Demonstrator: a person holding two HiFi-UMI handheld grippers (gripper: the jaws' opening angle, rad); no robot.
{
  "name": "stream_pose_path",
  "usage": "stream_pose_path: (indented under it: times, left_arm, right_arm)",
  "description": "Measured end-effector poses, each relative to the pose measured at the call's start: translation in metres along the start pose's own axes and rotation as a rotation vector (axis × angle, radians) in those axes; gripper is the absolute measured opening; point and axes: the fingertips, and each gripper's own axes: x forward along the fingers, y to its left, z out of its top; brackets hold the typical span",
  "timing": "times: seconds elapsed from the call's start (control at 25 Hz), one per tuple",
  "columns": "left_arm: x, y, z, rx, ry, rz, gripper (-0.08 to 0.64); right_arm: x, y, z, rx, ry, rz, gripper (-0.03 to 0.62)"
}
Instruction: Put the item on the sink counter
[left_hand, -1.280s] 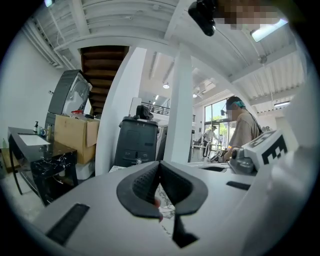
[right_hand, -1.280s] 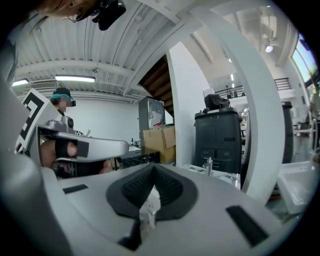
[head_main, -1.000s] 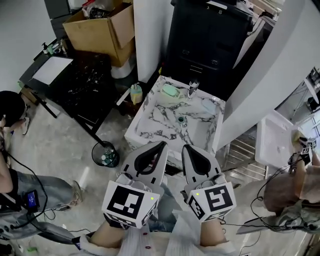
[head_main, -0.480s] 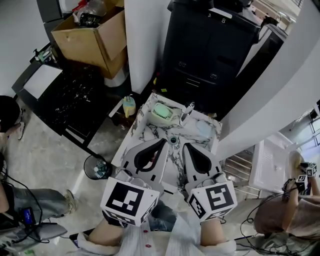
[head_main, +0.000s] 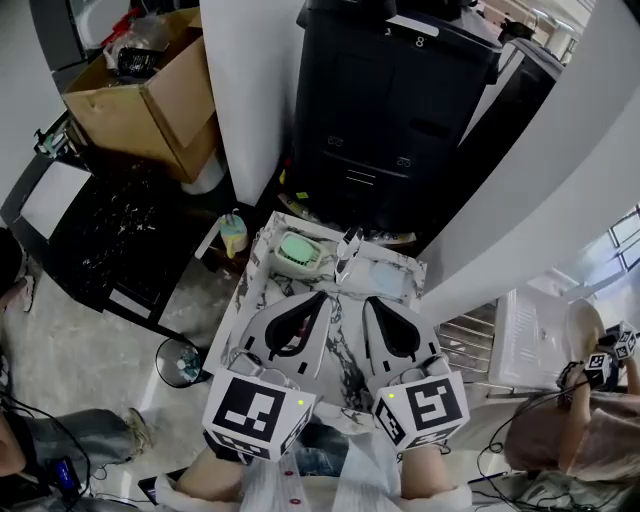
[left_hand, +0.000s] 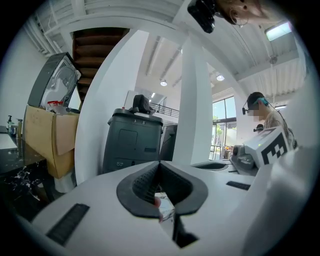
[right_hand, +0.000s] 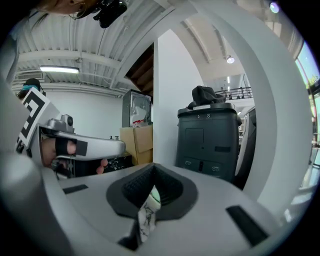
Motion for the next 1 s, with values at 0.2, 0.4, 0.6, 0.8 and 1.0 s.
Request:
stream_pose_path:
  times: [0.2, 0.4, 0.6, 0.8, 1.0]
  left_arm:
    - [0.015, 0.006, -0.006, -0.008, 0.027, -0.032, 0.015]
    - [0.021, 0.016, -0.012, -0.027, 0.053, -0.035, 0.015]
    - [0.029, 0.027, -0.022, -0.041, 0.072, -0.032, 0.015]
    - [0.039, 0.035, -0.031, -0.056, 0.086, -0.042, 0.015]
    - [0.046, 0.041, -0.042, -0.061, 0.105, -0.044, 0.015]
  right_arm:
    - [0.013, -0.016, -0.010, 0.014, 0.028, -0.041, 0.009]
    - [0.026, -0.038, -0.021, 0.003, 0.057, -0.069, 0.009]
    - [0.040, -0.065, -0.045, 0.001, 0.112, -0.091, 0.011]
    - [0.054, -0.090, -0.072, -0.008, 0.184, -0.113, 0.012]
    - [0.069, -0.105, -0.115, -0.049, 0.300, -0.073, 0.032]
